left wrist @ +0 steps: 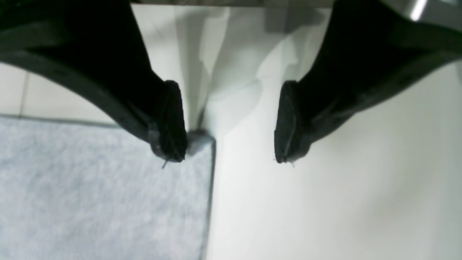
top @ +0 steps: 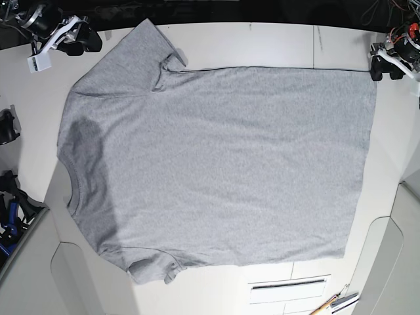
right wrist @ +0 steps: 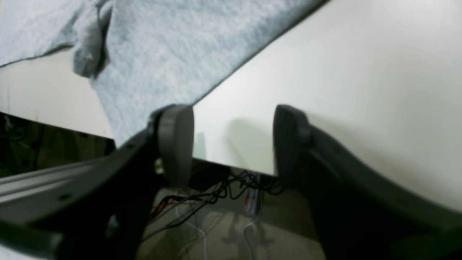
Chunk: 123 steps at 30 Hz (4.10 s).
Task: Fold the T-shirt properly
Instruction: 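Grasp the shirt's shoulder edge corners with both grippers, then lift the shoulder edge and fold it over toward the hem, then release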
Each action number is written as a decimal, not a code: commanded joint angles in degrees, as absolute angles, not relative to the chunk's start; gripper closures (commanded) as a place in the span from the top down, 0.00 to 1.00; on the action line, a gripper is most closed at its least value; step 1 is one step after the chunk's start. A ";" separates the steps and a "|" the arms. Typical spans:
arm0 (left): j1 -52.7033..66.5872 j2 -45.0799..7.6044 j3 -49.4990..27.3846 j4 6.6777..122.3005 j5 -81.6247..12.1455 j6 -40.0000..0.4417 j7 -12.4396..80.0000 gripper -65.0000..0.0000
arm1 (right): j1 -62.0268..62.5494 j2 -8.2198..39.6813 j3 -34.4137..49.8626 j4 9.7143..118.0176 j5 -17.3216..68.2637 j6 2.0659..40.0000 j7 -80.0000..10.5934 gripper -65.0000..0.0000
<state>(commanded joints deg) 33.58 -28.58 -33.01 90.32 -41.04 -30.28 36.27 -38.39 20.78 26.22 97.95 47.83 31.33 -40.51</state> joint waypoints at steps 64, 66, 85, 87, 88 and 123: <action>29.71 -27.66 -35.97 91.18 -54.28 -40.00 45.17 0.00 | -32.73 9.19 30.68 98.26 65.63 34.02 -50.13 0.00; 29.71 -27.73 -36.51 91.68 -57.36 -40.00 47.99 0.00 | -33.43 9.78 32.12 98.26 67.44 34.57 -50.48 0.00; 23.20 -27.64 -36.32 94.04 -53.60 -40.00 44.31 0.00 | -21.32 11.55 32.45 102.17 58.94 34.89 -49.28 0.00; 21.63 -27.64 -35.94 94.00 -52.36 -40.00 44.27 0.00 | -18.70 12.86 32.01 101.01 57.56 34.74 -49.04 0.00; 20.80 -27.64 -35.68 93.95 -51.64 -40.00 43.90 0.00 | -17.41 13.52 31.59 100.33 57.01 34.72 -48.86 0.00; 0.16 -29.54 -29.98 75.00 -48.80 -40.00 41.01 0.44 | 8.05 16.05 36.58 79.22 46.96 34.28 -58.72 0.55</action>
